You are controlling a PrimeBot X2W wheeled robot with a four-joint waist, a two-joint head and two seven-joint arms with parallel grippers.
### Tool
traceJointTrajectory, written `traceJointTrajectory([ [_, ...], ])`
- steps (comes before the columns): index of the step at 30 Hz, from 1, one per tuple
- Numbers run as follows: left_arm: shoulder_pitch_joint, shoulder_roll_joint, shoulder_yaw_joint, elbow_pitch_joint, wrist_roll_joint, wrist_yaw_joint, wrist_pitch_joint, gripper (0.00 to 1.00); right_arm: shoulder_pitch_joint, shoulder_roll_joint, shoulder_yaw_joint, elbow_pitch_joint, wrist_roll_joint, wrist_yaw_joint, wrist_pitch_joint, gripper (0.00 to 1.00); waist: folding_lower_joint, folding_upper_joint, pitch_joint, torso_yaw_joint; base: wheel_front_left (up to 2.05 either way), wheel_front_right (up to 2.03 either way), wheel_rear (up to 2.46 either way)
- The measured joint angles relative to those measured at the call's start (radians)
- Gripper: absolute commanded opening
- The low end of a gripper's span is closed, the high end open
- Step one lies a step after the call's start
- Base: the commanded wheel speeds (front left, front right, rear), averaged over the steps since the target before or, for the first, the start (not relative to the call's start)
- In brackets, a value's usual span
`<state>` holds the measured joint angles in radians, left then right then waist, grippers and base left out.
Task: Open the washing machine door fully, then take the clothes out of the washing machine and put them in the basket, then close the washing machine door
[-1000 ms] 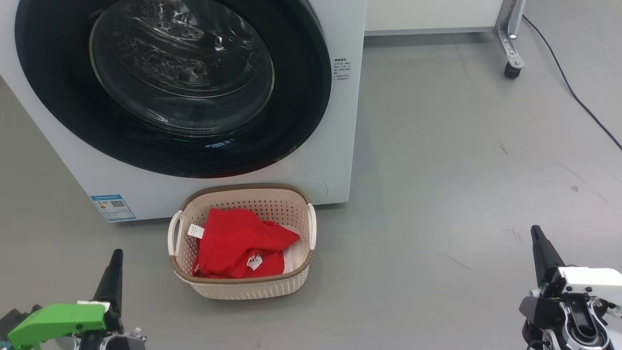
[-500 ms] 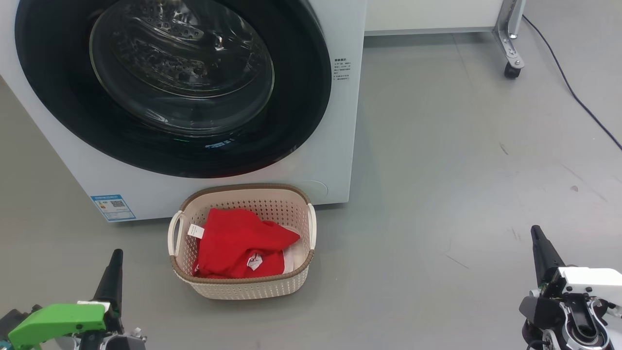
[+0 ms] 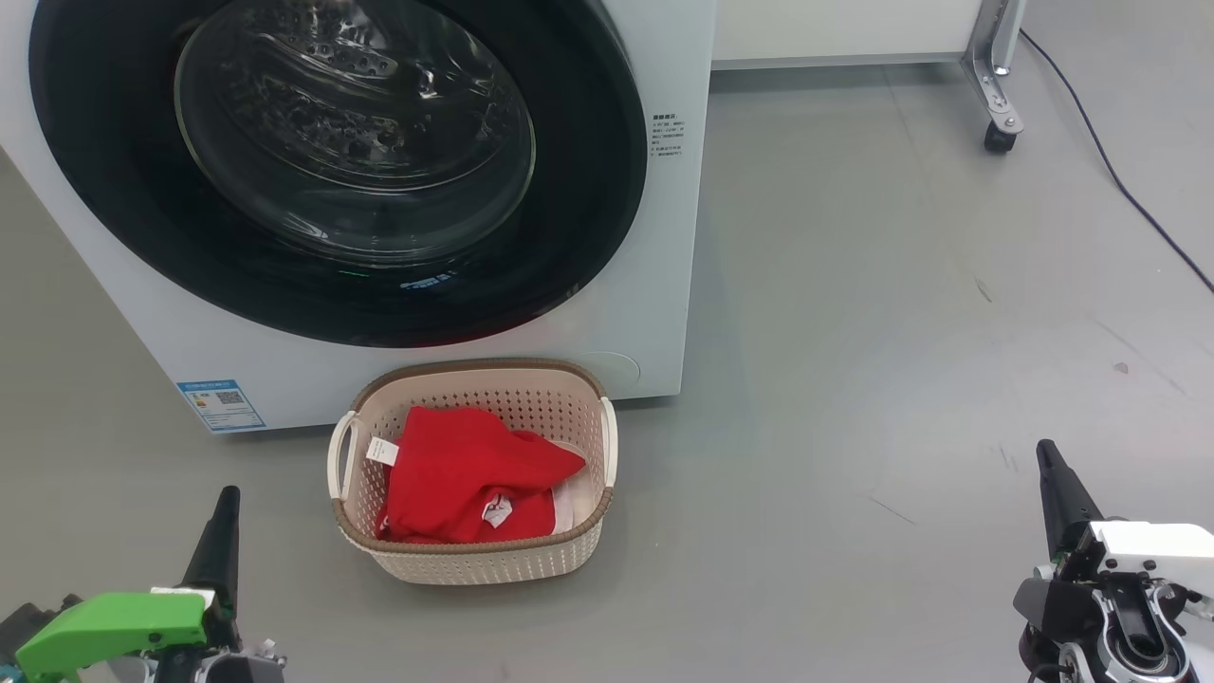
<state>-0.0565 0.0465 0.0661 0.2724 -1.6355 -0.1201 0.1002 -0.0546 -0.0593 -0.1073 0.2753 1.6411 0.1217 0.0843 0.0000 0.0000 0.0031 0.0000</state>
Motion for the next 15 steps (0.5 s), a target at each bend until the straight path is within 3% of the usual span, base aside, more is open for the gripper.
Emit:
traceJointTrajectory([
  [15,0.000,0.000,0.001,0.000,0.000,0.000,0.000,0.00,0.000,0.001,-0.001,0.000,0.000,0.000,0.002,0.00,0.0000,0.0000,0.000,0.000,0.00,0.00,0.00],
])
